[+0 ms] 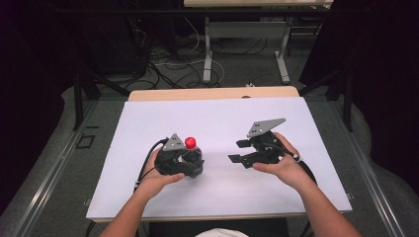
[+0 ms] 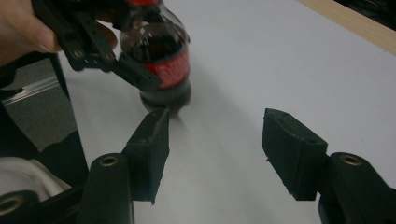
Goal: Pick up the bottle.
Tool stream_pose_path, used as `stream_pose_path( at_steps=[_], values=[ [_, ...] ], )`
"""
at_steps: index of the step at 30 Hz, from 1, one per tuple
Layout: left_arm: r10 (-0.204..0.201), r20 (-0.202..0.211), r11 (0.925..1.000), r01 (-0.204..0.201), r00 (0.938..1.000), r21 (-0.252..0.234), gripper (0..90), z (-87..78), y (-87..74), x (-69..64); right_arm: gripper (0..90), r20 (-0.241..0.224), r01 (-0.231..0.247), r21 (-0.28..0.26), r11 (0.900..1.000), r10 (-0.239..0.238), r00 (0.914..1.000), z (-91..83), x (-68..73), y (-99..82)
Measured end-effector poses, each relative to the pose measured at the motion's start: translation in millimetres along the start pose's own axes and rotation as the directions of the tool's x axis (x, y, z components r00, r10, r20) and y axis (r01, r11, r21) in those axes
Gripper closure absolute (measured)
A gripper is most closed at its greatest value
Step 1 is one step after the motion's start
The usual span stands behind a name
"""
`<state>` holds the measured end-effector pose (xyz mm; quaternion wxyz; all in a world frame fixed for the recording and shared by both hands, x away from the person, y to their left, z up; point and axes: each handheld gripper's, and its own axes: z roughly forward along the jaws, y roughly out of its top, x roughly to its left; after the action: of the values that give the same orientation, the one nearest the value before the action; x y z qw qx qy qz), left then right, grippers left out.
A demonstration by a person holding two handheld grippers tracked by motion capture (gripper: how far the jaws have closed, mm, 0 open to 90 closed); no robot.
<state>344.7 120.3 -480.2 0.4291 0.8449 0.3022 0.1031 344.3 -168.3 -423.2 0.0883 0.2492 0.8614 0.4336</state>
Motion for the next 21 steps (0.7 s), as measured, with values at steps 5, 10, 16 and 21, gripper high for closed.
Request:
stream_pose_path(
  at_steps=[5,10,16,21],
  values=[
    [0.033,0.035,0.9993,-0.033,0.9989,0.017,29.6,10.3,6.9,-10.8,46.9,-0.058,0.015,-0.011,0.9998,-0.016,0.9982,5.4,10.0,16.3],
    [0.054,0.051,0.9986,-0.054,0.9972,0.0,29.7,18.2,8.3,-21.2,47.6,-0.086,0.017,-0.021,0.9996,-0.019,0.9961,10.1,19.3,29.6],
    [0.087,0.074,0.9957,-0.089,0.9934,0.023,29.7,21.7,9.1,-27.5,50.7,-0.106,0.014,-0.03,0.9994,-0.017,0.9942,16.8,26.5,37.2],
    [0.095,0.096,0.9949,-0.098,0.9908,0.025,29.7,24.1,8.9,-33.9,53.1,-0.106,0.013,-0.019,0.9997,-0.015,0.9943,20.8,28.9,40.4]
  ],
)
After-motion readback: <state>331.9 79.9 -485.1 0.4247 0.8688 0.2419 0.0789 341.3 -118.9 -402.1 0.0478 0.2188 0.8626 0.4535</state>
